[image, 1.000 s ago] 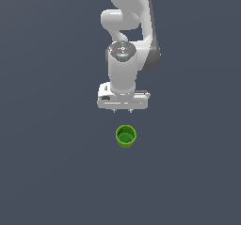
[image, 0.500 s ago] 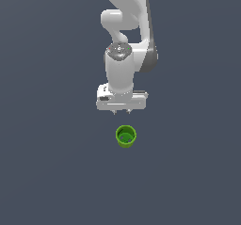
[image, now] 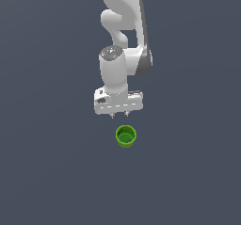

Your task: Pick up the object and move it to a goal position.

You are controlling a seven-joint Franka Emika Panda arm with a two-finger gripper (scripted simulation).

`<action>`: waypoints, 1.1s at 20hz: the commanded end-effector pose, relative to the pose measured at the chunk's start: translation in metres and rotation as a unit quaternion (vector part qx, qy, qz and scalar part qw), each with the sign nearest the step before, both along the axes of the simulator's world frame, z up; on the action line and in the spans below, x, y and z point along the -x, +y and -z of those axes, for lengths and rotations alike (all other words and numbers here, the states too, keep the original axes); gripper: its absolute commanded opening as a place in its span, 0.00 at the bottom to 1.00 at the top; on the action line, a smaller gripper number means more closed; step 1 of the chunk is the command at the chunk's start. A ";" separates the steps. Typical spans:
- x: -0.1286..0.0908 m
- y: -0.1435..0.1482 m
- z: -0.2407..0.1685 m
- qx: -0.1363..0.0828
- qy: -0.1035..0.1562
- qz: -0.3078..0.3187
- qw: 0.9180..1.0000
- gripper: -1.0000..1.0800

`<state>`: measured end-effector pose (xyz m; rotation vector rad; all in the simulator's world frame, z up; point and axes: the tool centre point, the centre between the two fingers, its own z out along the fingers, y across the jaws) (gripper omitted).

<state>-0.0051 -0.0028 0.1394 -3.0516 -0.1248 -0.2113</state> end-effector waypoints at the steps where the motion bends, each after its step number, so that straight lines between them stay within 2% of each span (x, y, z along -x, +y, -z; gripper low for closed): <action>1: -0.003 -0.003 0.005 -0.007 -0.019 -0.010 1.000 0.62; 12: -0.016 -0.010 0.022 -0.037 -0.093 -0.051 0.994 0.62; 22: -0.030 -0.013 0.034 -0.064 -0.154 -0.085 0.982 0.62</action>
